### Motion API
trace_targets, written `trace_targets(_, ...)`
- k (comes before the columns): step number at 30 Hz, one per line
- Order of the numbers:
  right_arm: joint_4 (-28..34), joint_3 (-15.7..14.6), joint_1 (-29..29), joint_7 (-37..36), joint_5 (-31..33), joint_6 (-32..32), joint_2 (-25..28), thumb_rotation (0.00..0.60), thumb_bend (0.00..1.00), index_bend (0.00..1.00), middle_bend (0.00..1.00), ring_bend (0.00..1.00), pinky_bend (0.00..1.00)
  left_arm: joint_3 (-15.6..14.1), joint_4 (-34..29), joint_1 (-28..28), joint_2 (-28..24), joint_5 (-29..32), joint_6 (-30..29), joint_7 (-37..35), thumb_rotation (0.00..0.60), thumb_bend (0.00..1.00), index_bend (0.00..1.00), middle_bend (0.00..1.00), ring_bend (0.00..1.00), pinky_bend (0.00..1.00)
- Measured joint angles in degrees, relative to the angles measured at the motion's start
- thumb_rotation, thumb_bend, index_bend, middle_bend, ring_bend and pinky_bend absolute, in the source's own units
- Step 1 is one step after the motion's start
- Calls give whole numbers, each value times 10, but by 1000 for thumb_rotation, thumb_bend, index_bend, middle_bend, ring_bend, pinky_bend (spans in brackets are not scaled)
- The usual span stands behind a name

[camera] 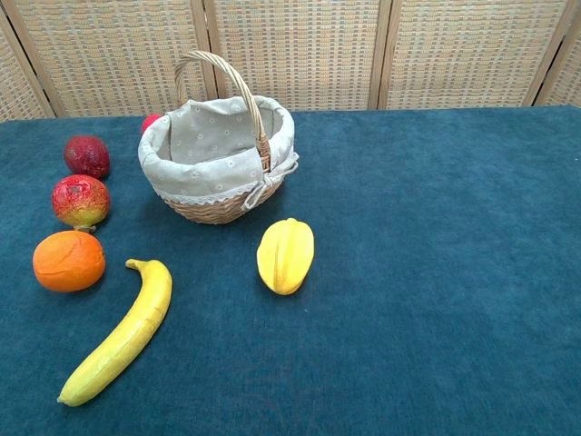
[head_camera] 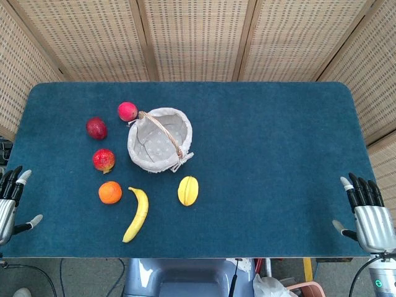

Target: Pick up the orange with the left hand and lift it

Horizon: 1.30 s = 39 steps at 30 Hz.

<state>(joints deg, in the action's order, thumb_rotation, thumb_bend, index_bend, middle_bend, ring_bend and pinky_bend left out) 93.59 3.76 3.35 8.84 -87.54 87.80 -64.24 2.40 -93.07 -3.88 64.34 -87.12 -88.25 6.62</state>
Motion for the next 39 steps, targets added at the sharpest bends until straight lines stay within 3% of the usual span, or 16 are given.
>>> trace_targets(11,5,0,-2,0,2,0,3,600,0,0,0,0,0,-11,9,-14,12,-9,35,23,600,0,0,0,0,0)
trace_targets(20,4,3,0,-4,10,-7,3,600,0,0,0,0,0,-15,40,-107,42,-24,194,0,600,0,0,0,0,0)
trace_targets(27,-2,7,4,-4,23,-17,1,600,0,0,0,0,0,-6,134,-197,117,-29,300,-23,600,8,43,3,0,64)
trace_targets(29,-4,8,6,-3,27,-22,-1,600,0,0,0,0,0,-3,158,-211,138,-29,311,-37,600,18,114,72,48,137)
trace_targets(31,-5,9,7,-1,31,-26,-2,600,0,0,0,0,0,-3,183,-224,160,-31,320,-57,600,38,269,282,214,300)
trace_targets(34,-6,11,8,4,35,-25,-5,600,0,0,0,0,0,-3,219,-240,187,-38,326,-80,600,71,449,479,369,457)
trace_targets(39,-8,14,7,6,42,-23,-7,600,0,0,0,0,0,-4,255,-251,209,-47,314,-102,600,118,556,587,458,533)
